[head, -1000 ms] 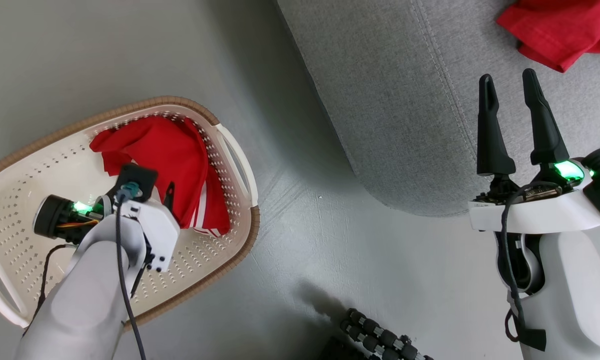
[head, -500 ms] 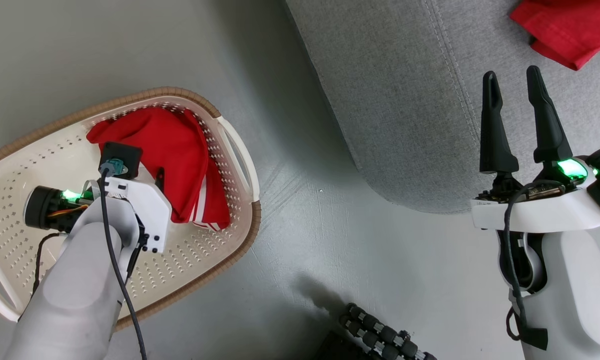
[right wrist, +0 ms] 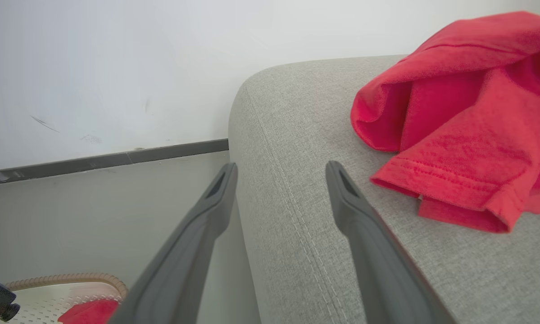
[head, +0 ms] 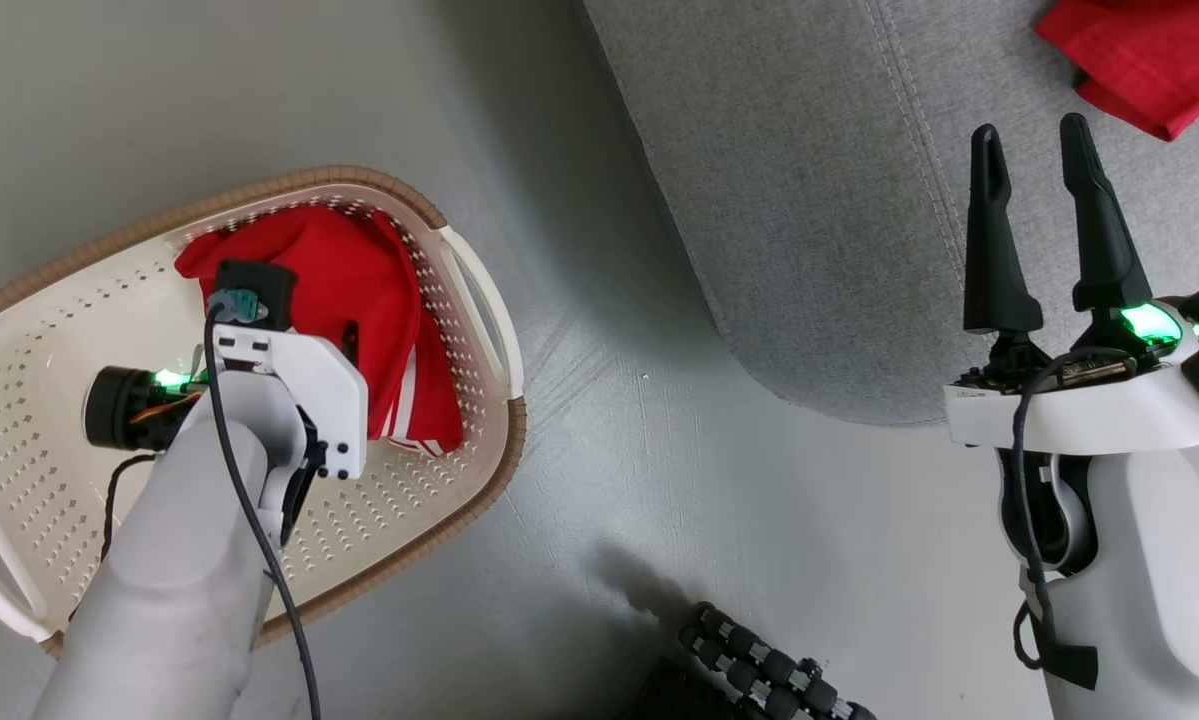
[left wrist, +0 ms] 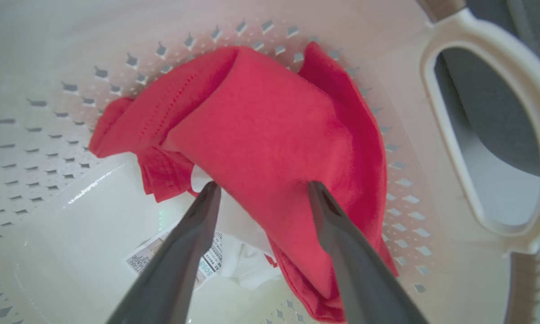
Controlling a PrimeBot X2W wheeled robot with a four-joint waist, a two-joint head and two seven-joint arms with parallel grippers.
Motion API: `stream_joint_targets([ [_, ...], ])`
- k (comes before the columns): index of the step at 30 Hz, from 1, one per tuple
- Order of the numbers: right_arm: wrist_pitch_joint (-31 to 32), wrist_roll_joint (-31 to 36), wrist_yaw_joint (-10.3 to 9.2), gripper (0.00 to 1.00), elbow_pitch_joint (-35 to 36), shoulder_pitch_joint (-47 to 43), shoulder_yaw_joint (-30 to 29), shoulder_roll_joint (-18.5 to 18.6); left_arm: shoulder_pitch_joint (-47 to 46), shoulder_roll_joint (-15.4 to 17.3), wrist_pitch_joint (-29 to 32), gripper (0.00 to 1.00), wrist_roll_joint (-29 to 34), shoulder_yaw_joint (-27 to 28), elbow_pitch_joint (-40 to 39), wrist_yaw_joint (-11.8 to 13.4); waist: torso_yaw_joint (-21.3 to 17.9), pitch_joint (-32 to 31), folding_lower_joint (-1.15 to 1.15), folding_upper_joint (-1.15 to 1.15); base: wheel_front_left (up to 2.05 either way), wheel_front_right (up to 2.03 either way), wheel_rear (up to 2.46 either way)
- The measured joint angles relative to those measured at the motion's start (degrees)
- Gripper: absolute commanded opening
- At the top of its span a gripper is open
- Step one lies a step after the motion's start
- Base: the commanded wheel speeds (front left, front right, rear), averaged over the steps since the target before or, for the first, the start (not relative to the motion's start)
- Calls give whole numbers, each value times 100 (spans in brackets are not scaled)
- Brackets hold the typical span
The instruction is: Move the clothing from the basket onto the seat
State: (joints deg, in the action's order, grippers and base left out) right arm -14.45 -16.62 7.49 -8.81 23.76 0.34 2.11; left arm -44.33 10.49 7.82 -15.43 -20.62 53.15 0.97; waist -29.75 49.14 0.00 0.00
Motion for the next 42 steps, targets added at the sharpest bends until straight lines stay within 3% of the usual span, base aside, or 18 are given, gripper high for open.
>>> stream_joint_targets([
  [4, 0, 3, 0, 100, 20, -4, -30, 0, -82, -47, 29, 100, -79, 30, 31, -67, 11, 21, 0, 0, 0, 0, 0],
  [5, 0, 52, 0, 100, 34, -4, -42, 0, -103, -86, 58, 75, -108, 26, 63, -105, 19, 35, 0, 0, 0, 0, 0],
  [7, 0, 59, 0, 100, 43, -4, -45, 0, -113, -98, 74, 8, -105, 4, 80, -115, 23, 43, 0, 0, 0, 0, 0],
  [8, 0, 59, 0, 100, 54, -4, -45, 0, -128, -101, 74, 0, -96, -30, 90, -162, 27, 51, 0, 0, 0, 0, 0],
  [20, 0, 46, 0, 100, 63, 12, 59, 0, -171, -25, -257, 0, 9, -199, 30, -452, 23, 43, 0, 0, 0, 0, 0],
  [42, 0, 374, 0, 100, -31, 200, 36, 2, 105, -10, -1325, 0, 158, -377, -606, -509, 357, -483, 0, 0, 0, 0, 0],
])
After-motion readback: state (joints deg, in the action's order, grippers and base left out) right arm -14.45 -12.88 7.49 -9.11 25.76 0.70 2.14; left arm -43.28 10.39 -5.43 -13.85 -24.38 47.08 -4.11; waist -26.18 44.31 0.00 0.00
